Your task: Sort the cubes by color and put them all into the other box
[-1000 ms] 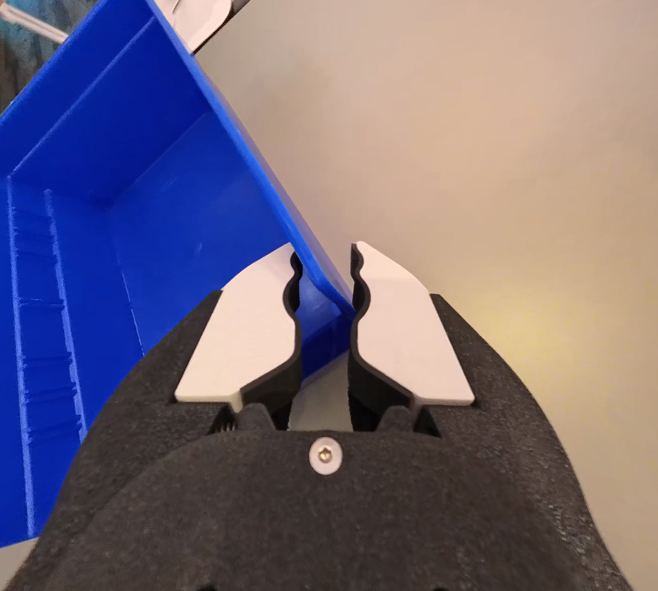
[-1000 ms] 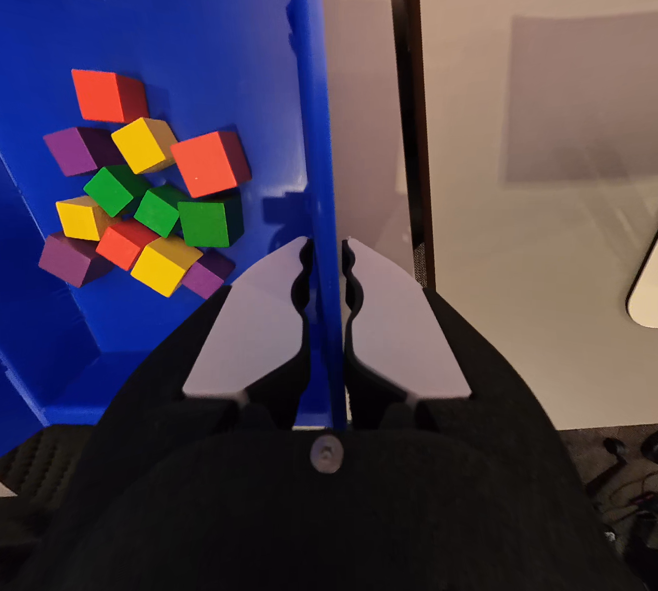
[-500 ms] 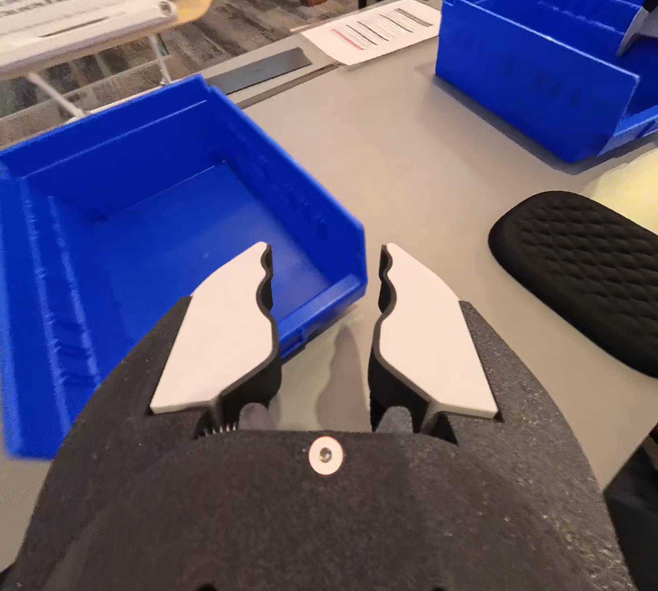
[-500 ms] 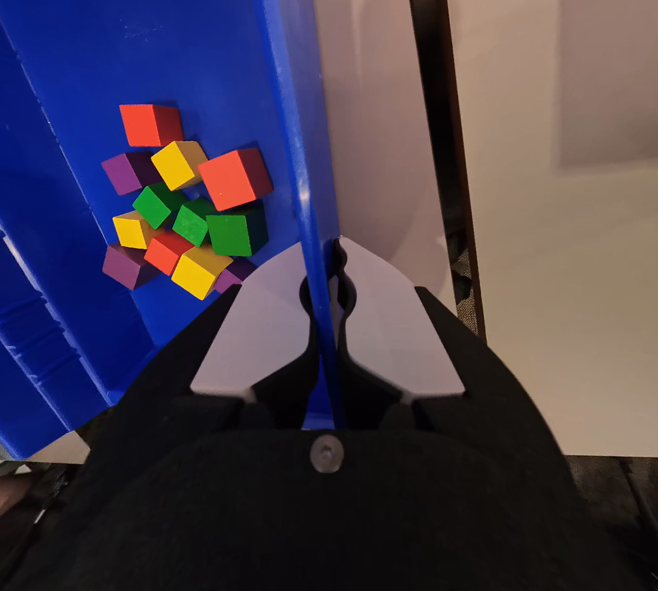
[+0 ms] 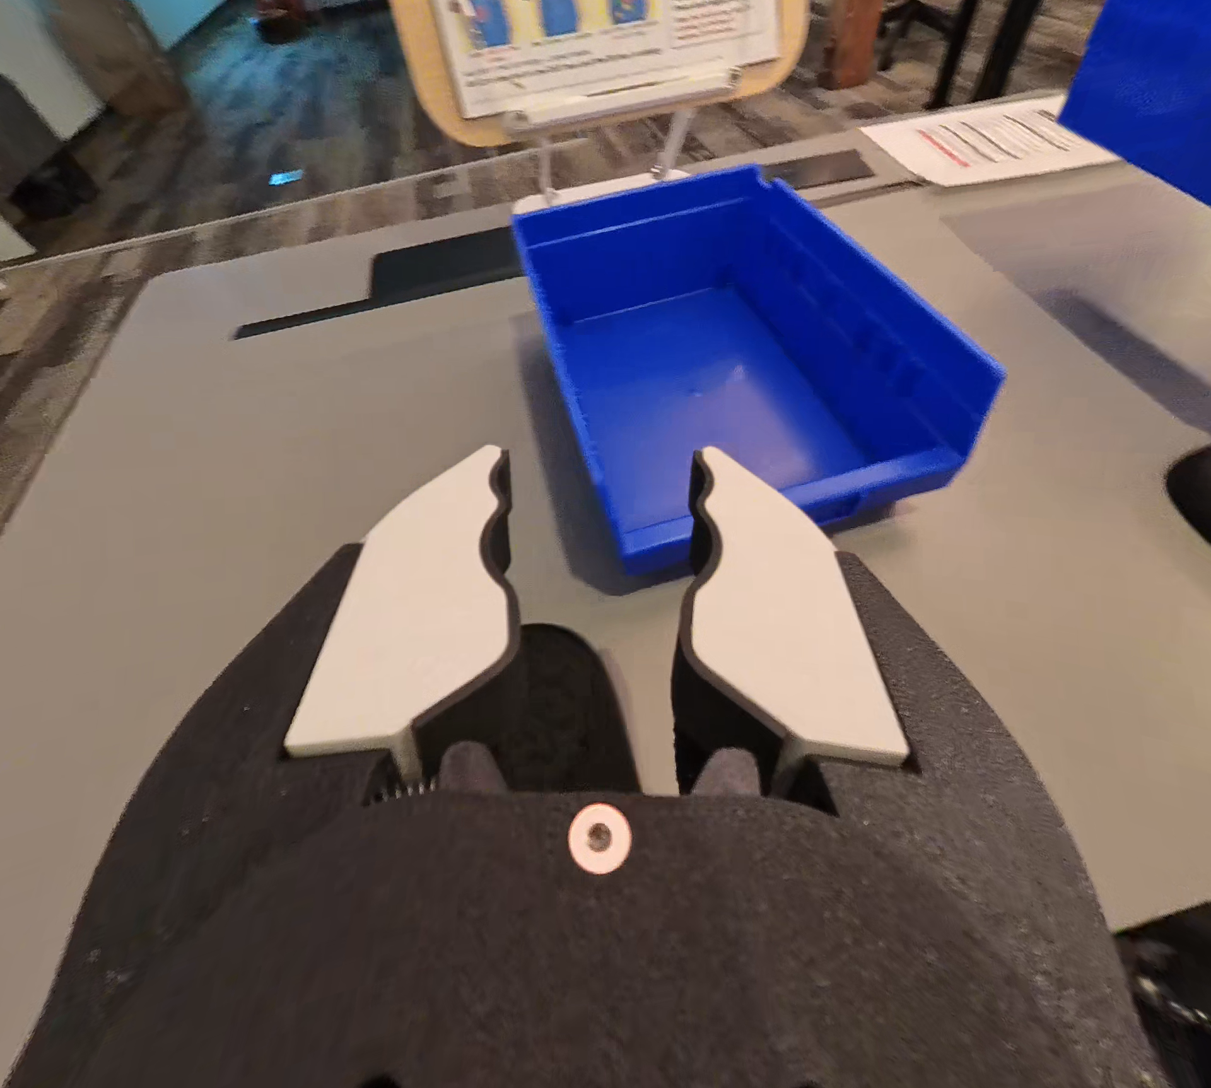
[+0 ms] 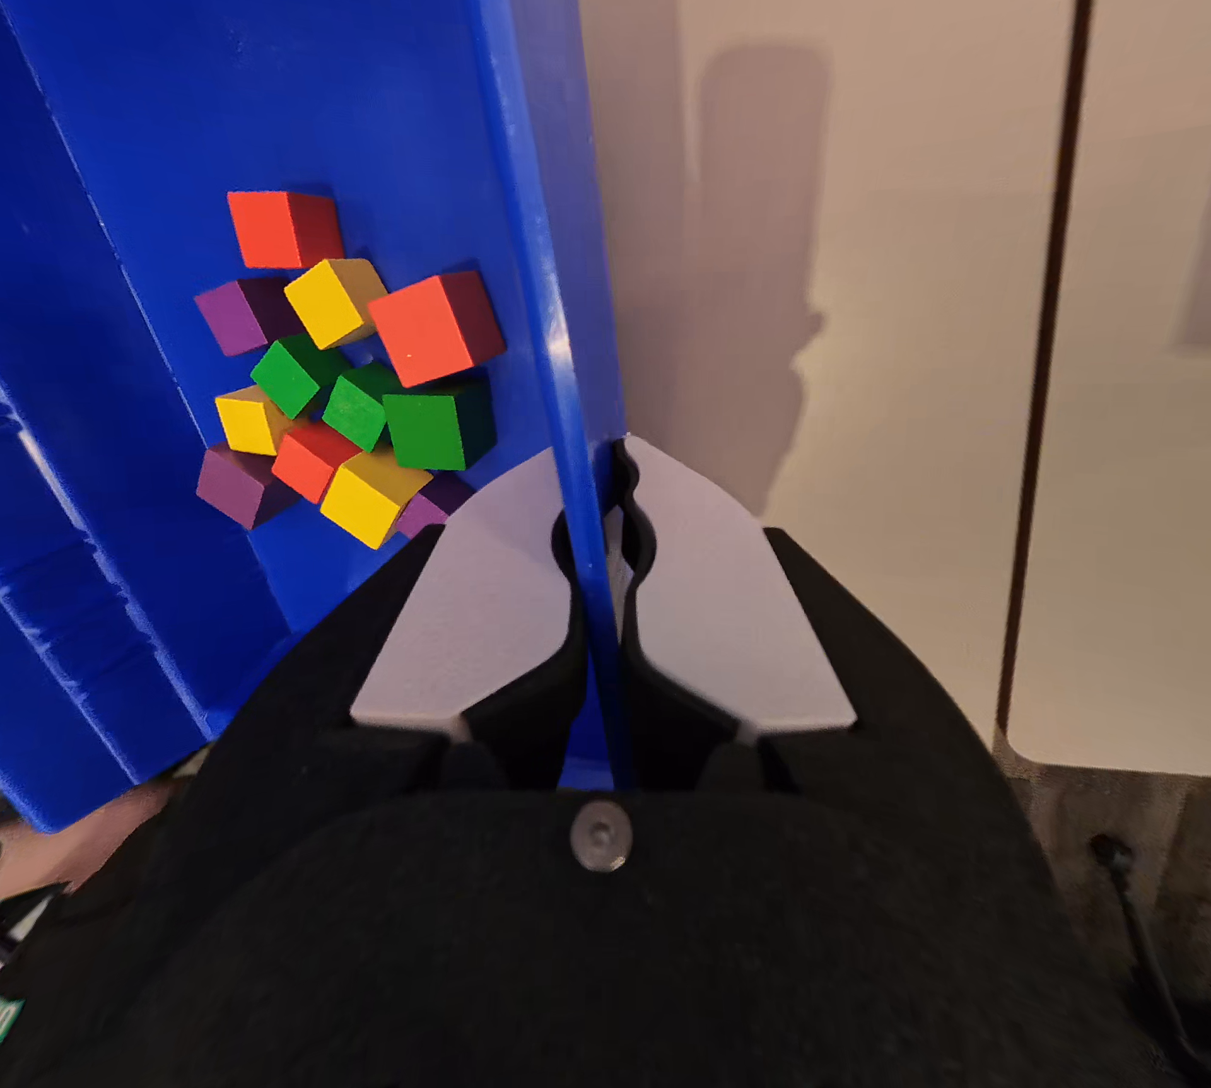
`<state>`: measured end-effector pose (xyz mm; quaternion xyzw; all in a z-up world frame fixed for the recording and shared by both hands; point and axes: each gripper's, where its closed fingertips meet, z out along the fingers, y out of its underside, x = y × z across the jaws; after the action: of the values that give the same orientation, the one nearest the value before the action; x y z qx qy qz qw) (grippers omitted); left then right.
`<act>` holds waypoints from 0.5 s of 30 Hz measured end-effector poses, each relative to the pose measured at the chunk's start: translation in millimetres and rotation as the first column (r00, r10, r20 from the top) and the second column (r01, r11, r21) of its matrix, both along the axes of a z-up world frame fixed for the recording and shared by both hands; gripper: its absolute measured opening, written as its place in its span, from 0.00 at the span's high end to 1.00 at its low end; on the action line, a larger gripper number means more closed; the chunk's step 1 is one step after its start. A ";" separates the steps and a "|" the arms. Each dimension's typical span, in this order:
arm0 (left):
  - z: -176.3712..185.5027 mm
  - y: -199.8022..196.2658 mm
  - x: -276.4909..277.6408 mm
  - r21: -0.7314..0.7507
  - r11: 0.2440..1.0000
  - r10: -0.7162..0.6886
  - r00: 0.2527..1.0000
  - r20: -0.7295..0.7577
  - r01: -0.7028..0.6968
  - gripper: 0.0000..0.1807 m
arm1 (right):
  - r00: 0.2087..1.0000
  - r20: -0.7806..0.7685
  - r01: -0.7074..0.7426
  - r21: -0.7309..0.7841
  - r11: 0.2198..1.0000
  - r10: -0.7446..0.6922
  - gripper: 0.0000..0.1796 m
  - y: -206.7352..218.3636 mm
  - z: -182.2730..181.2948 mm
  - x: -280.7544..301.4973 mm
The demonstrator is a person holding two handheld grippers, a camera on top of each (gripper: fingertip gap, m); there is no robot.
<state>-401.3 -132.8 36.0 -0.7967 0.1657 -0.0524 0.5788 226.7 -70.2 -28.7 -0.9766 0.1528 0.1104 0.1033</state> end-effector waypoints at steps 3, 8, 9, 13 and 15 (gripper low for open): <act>5.6 -4.3 -34.7 0.018 0.997 0.081 0.997 0.011 -0.081 0.72 | 0.996 0.010 -0.086 0.008 0.996 0.086 0.97 19.7 29.6 -53.3; -2.4 -12.3 -81.7 -0.007 0.985 0.171 0.985 0.019 -0.171 0.72 | 0.969 -0.010 -0.249 0.020 0.968 0.249 0.97 56.1 69.1 -165.8; -4.7 -13.6 -90.3 -0.013 0.982 0.187 0.982 0.020 -0.187 0.72 | 0.959 -0.012 -0.284 0.027 0.958 0.285 0.97 64.1 75.2 -190.4; -15.2 -17.3 -123.5 -0.041 0.967 0.253 0.967 0.009 -0.252 0.73 | 0.906 -0.028 -0.422 0.034 0.906 0.423 0.97 92.8 89.1 -293.3; -17.3 -19.0 -138.1 -0.047 0.959 0.280 0.960 0.002 -0.280 0.73 | 0.873 -0.032 -0.486 0.039 0.873 0.487 0.97 106.5 91.2 -345.4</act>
<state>-539.4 -151.8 18.8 -0.8252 0.0475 0.0229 0.5624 -118.8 36.3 62.5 -0.9795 -0.0973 0.1551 0.0837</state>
